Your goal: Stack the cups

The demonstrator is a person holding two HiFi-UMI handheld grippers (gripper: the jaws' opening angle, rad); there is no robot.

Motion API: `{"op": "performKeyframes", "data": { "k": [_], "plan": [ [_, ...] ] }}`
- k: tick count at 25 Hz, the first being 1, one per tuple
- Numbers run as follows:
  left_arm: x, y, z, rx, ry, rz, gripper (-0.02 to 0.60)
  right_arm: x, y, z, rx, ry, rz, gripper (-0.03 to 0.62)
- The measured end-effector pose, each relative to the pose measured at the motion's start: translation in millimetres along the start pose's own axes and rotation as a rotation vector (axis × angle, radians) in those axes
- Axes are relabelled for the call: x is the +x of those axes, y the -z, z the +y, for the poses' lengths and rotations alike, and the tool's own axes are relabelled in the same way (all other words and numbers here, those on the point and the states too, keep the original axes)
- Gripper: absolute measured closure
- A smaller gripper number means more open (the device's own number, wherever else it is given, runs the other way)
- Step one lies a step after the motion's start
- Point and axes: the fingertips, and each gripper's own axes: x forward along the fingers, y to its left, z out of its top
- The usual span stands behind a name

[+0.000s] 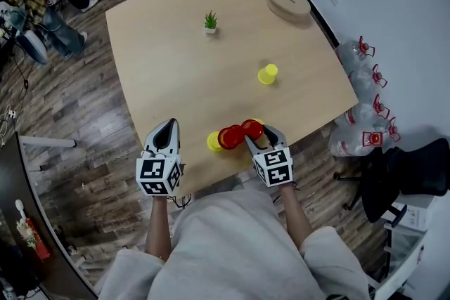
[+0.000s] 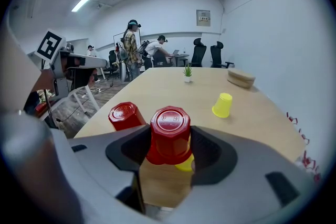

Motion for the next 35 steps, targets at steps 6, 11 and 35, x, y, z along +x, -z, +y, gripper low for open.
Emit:
{"op": "performKeyframes", "data": {
  "k": [6,11,35],
  "plan": [
    [-1,-1,4,-0.001,-0.002,-0.001,0.571,3,1,3,0.014,-0.01,0.01,0.356],
    [2,-2,4,-0.001,0.001,0.001,0.571,4,3,2,0.009,-0.006,0.018,0.365],
    [1,0,7,-0.006,-0.003,0.0,0.571,5,-1,4,0.008,-0.001,-0.002,0.362]
  ]
}}
